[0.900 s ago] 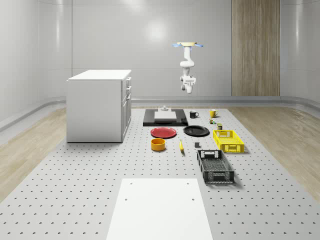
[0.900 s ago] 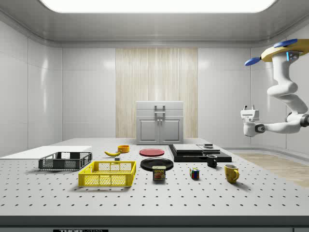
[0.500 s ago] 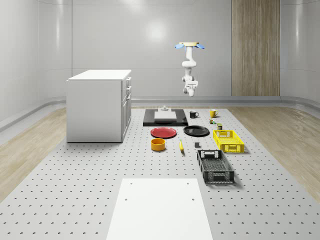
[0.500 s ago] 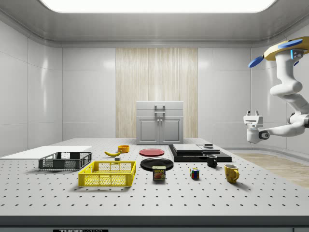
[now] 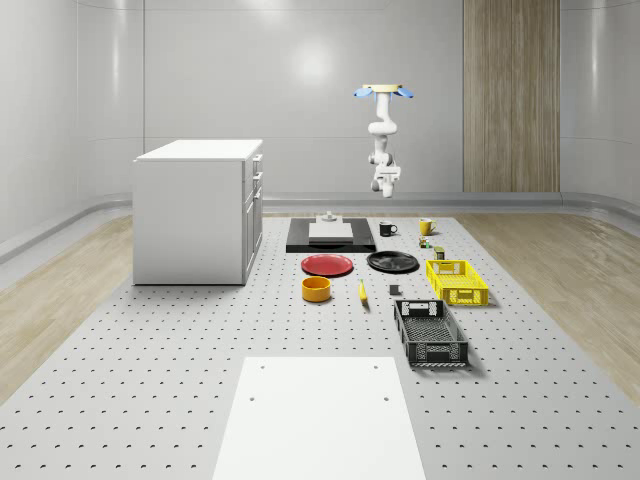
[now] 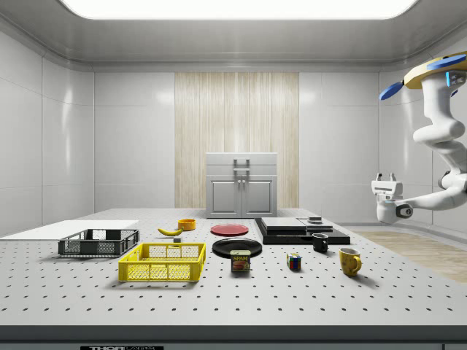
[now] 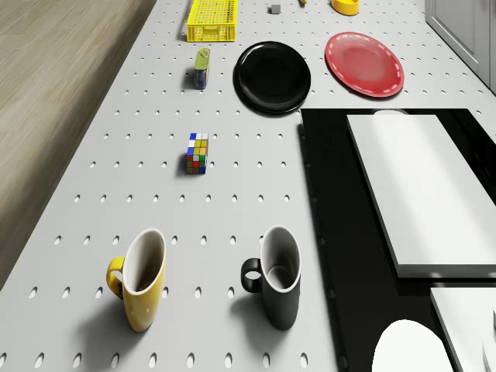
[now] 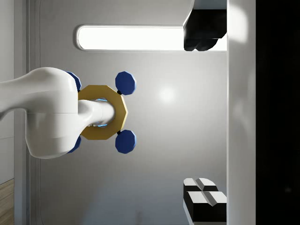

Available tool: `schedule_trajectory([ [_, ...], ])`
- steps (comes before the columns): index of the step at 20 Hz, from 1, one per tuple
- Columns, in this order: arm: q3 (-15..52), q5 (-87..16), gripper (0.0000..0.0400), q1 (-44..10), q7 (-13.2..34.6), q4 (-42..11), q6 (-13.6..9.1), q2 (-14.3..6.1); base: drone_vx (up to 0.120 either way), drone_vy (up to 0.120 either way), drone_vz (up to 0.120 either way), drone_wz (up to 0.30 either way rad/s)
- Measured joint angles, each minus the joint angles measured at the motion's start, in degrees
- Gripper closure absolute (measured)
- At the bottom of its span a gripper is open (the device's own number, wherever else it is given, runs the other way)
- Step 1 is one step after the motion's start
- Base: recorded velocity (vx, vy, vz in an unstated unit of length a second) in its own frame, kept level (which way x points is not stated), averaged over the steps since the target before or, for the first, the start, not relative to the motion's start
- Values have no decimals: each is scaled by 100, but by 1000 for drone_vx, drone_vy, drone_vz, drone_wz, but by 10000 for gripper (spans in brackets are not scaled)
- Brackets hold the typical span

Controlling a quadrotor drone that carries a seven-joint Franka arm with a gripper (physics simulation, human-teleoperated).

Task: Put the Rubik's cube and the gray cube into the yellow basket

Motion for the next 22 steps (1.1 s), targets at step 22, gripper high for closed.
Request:
schedule_trajectory([
  [22, 16, -6, 0, -17, -5, 48, 30, -18, 120, 115, 0, 0],
])
